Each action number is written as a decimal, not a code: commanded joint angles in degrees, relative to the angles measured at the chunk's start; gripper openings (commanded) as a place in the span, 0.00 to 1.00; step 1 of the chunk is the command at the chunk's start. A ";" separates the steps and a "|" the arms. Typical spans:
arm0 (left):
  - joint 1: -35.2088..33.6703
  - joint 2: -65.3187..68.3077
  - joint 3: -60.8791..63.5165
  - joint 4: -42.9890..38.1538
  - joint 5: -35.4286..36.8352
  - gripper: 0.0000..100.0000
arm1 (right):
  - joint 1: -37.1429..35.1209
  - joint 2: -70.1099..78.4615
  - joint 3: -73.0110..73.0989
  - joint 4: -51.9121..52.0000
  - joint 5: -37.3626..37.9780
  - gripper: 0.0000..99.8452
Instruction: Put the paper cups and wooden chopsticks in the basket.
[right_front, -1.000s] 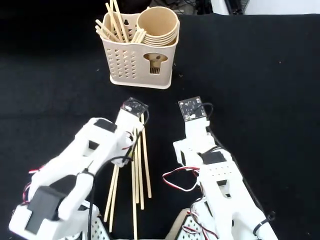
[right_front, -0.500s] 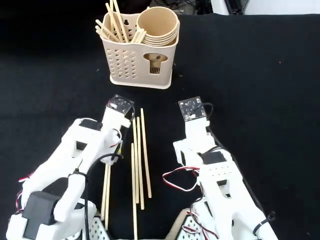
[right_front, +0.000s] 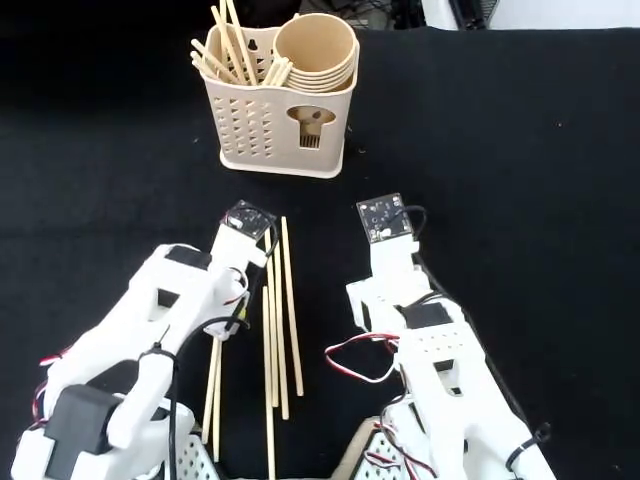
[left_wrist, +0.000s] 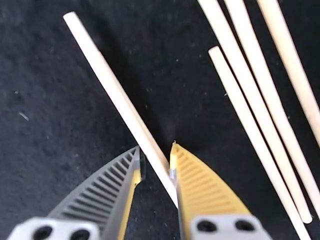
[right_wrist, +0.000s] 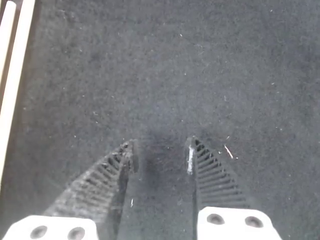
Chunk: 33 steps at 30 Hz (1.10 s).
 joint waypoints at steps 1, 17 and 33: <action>0.84 -1.05 0.66 0.53 -0.35 0.12 | 0.26 -1.27 -0.31 -1.14 0.00 0.17; 1.01 -1.14 0.66 0.88 -0.44 0.03 | 0.26 -1.27 -0.31 -1.14 0.00 0.17; 0.92 -1.23 -18.24 11.96 2.90 0.03 | 0.26 -1.27 -0.31 -1.14 0.00 0.17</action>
